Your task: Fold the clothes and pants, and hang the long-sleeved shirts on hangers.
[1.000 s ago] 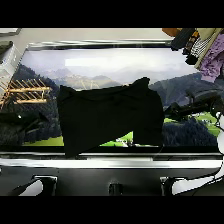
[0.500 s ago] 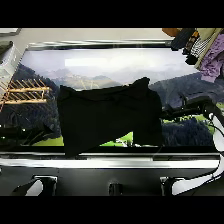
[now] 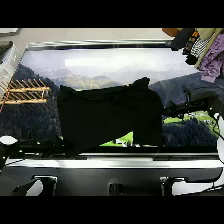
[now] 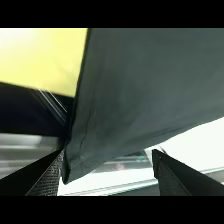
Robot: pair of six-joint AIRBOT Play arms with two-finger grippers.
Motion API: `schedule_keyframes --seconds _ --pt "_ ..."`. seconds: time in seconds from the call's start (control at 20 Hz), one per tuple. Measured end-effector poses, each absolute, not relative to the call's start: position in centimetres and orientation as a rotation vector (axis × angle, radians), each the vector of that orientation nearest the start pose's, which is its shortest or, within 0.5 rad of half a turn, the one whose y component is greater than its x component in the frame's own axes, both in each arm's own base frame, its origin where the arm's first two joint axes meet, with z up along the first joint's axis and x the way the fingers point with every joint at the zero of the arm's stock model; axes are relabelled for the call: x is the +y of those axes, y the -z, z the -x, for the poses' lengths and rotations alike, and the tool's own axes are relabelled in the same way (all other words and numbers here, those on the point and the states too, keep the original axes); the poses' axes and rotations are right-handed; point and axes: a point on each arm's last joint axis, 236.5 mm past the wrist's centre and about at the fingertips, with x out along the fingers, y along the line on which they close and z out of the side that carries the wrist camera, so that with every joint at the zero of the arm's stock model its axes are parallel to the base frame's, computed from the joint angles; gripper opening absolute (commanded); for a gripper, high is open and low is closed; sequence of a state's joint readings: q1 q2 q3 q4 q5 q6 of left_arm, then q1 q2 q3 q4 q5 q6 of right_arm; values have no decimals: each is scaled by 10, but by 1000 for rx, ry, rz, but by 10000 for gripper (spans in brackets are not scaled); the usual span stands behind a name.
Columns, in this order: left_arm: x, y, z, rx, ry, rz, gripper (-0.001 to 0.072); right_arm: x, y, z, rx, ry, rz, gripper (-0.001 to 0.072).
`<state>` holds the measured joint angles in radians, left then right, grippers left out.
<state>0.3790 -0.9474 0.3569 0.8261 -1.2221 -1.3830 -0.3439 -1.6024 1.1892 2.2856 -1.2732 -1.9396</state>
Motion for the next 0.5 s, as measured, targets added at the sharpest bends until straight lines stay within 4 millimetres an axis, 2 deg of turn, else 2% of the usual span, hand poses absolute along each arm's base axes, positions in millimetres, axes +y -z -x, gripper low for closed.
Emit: schedule_keyframes --seconds 0.5 --pt "-92 89 -184 1533 156 996 606 16 11 -399 1301 -315 -692 28"
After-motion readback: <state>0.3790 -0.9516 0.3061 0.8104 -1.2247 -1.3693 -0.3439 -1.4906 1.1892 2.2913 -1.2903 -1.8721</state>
